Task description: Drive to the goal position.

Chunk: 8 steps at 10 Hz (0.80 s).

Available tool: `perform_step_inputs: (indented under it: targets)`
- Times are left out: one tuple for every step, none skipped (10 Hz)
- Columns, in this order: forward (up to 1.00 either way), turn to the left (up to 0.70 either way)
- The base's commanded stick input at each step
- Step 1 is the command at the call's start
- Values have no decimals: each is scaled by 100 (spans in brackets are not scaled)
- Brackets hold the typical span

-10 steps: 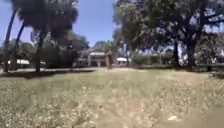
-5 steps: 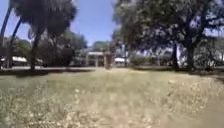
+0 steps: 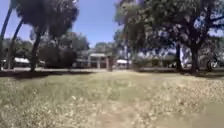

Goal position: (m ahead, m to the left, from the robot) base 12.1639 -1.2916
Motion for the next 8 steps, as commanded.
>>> perform_step_inputs:
  targets:
    - [70, -34]
    - [70, -23]
    - [70, 0]
    - [70, 0]
    - [70, 0]
    - [70, 0]
    - [70, 0]
    - [70, 0]
